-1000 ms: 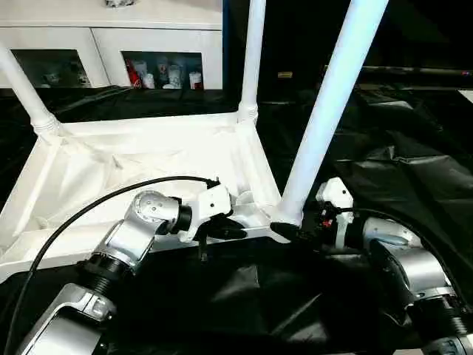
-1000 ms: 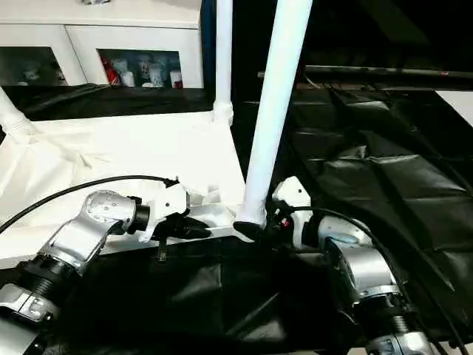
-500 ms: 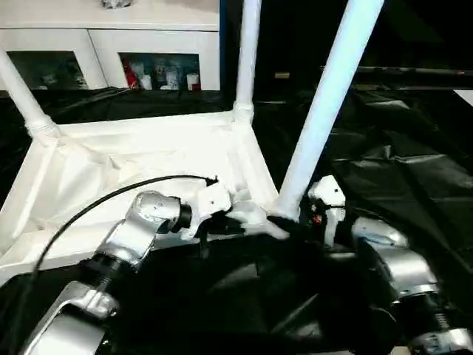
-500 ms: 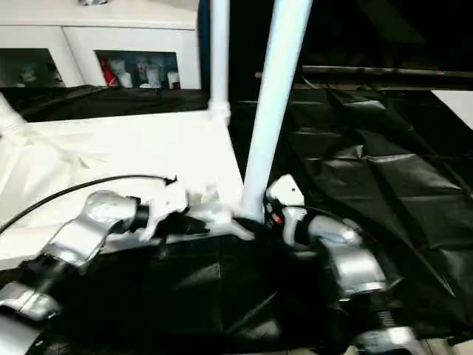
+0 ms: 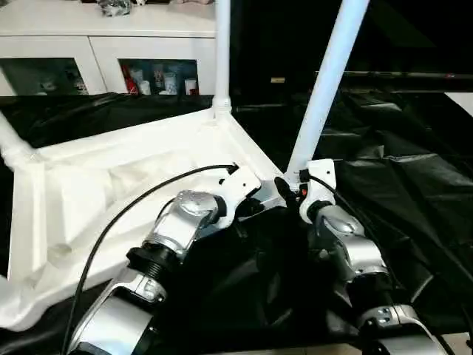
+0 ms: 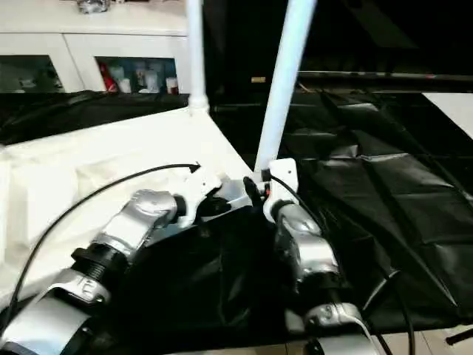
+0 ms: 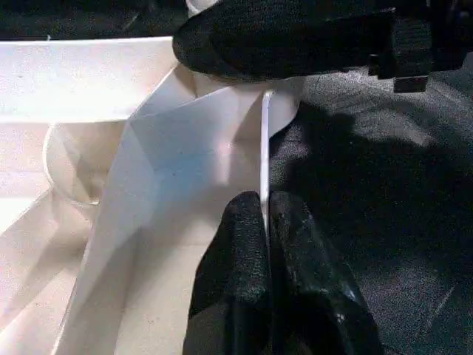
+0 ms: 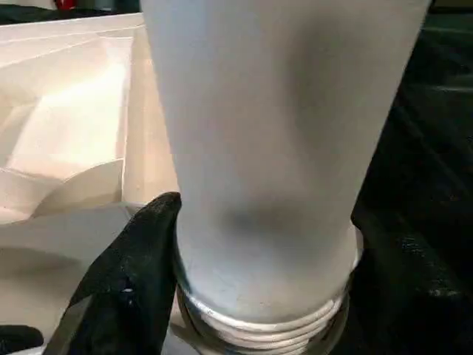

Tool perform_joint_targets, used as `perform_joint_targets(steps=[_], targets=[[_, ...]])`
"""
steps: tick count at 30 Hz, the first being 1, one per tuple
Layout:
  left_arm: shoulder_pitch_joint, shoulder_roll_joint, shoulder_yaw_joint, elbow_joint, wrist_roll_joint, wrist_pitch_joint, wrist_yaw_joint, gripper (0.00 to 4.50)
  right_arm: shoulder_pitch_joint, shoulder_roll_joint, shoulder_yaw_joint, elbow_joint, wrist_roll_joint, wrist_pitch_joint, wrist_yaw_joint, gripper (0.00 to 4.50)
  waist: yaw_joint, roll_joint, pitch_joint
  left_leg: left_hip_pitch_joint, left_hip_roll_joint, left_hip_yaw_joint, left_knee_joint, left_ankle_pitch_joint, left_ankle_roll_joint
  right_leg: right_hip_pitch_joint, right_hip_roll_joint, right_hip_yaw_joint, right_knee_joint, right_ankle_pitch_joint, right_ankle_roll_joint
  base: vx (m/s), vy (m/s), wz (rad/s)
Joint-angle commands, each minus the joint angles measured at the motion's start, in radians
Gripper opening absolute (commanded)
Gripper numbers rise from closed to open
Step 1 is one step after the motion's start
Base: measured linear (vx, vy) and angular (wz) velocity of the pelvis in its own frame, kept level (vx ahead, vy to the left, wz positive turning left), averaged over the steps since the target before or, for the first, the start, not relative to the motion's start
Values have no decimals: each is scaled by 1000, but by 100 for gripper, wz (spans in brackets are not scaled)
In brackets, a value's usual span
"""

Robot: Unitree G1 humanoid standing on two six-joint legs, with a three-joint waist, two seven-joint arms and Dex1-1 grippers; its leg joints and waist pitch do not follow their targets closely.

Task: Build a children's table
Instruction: Rotate leg to tighten

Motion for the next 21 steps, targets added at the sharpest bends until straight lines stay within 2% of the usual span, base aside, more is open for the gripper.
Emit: perform_joint_targets(steps=[1,2,4,6,9,10,12,13,14,15,16,18,19,21], targets=[[-22,-48,-4,-11,-13,-26,16,0,14,48,34,63,-7,21,34,275,-3,-7,-52,0,37,-14,-74,-194,17,36,-74,56,-98,-219,-162,0,0,0],[-20,-43,-4,-9,-12,-31,9,0,12,53,32,60,0,3,56,275,-4,-11,-52,-1,37,-13,-73,-194,22,35,-75,56,-100,-217,-164,0,0,0],[-12,-24,-5,-8,-11,-52,-10,0,10,48,26,48,17,-31,96,331,-3,-11,-51,-1,37,-13,-73,-188,31,35,-76,57,-100,-223,-165,0,0,0],[-5,-11,-7,-13,-12,-61,-26,0,11,39,22,39,26,-47,114,331,-4,-11,-53,-4,37,-13,-72,-176,38,37,-75,58,-98,-205,-167,0,0,0],[3,9,-8,-20,-17,-75,-52,0,14,18,30,14,37,-46,163,363,-4,-11,-54,-5,37,-12,-70,-153,49,37,-74,58,-93,-161,-179,0,0,0],[13,33,-11,-29,-20,-89,-83,0,25,-16,42,-34,48,-22,219,380,-1,-13,-54,-6,35,-12,-70,-139,59,40,-73,57,-93,-145,-181,0,0,0],[31,75,-14,-48,-30,-119,-151,0,50,-83,59,-124,71,13,334,386,3,-18,-56,-9,37,-11,-67,-119,80,46,-71,57,-90,-110,-176,0,0,0],[39,93,-15,-57,-35,-137,-183,0,64,-116,65,-163,85,35,388,386,2,-17,-57,-12,37,-11,-66,-109,87,47,-72,58,-85,-92,-180,0,0,0],[48,109,-15,-67,-44,-159,-217,0,77,-148,73,-196,94,46,436,386,1,-16,-56,-12,39,-11,-67,-109,95,42,-72,57,-87,-93,-180,0,0,0],[57,124,-16,-79,-53,-169,-250,0,89,-176,78,-223,103,58,479,386,2,-16,-60,-14,37,-11,-64,-98,96,45,-71,56,-84,-84,-181,0,0,0],[72,148,-20,-100,-67,-193,-303,0,109,-219,93,-262,112,74,546,386,3,-16,-58,-13,39,-10,-64,-92,101,41,-71,57,-84,-68,-188,0,0,0],[85,172,-25,-117,-75,-212,-346,0,127,-260,114,-293,118,90,619,386,0,-11,-58,-15,43,-12,-64,-91,102,41,-70,56,-78,-42,-202,0,0,0],[94,186,-27,-128,-84,-223,-374,0,139,-285,131,-311,118,97,661,386,1,-11,-60,-10,43,-11,-63,-96,104,39,-69,56,-77,-27,-212,0,0,0],[100,195,-28,-135,-90,-229,-392,0,147,-302,142,-323,119,102,688,386,0,-11,-58,-8,44,-9,-64,-103,104,37,-70,57,-77,-16,-227,0,0,0]])
